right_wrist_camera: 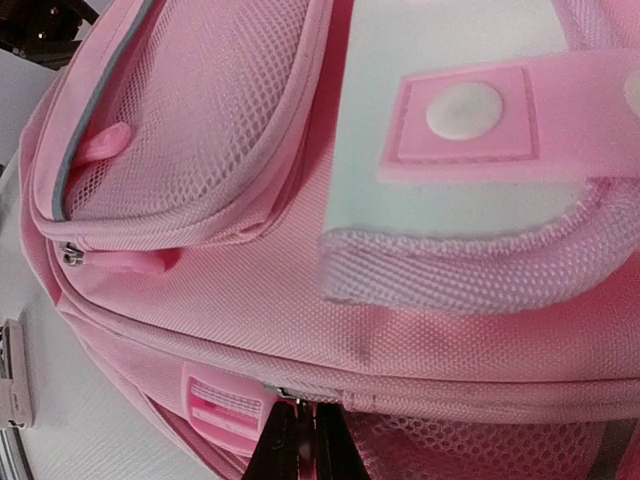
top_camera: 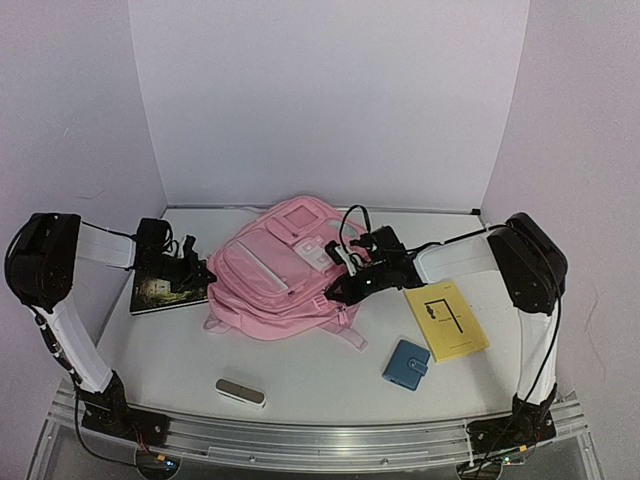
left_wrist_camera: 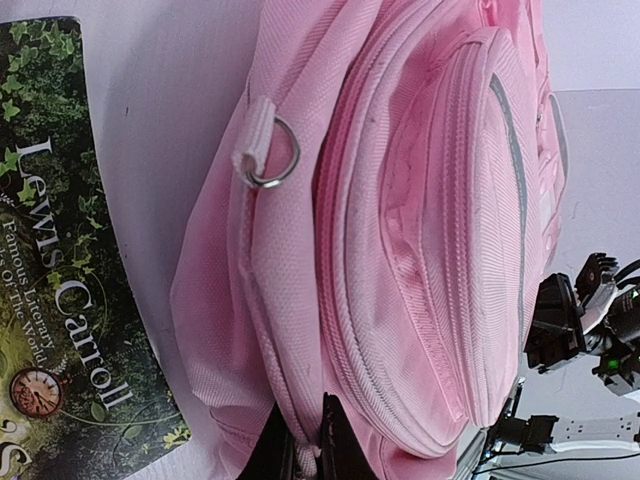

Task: Pack the student bag
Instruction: Unzip the student bag at the center of the board.

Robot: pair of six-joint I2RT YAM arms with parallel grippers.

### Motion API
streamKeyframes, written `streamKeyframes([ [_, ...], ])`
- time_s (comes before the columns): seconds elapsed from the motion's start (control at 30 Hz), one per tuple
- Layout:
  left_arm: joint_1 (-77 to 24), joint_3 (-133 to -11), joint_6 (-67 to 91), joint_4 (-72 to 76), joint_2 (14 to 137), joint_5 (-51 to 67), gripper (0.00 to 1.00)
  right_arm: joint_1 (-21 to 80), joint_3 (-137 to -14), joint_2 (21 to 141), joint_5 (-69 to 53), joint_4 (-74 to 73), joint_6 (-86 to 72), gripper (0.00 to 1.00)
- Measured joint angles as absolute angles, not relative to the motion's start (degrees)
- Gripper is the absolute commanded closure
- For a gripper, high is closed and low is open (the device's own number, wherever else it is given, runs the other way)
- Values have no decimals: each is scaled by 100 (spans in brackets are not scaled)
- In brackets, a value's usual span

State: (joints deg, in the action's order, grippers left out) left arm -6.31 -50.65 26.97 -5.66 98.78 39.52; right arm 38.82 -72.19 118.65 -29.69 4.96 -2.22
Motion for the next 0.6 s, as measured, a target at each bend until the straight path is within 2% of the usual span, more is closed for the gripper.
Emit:
streamKeyframes([
  [0.27, -634, -4947, 2858, -415, 9805, 3928, 100, 3963, -7030, 11329, -2589, 293, -450, 100],
  [0.6, -759, -4433, 3321, -314, 8857, 3753, 100, 4409, -7226, 10938, -1721, -685, -750, 100],
])
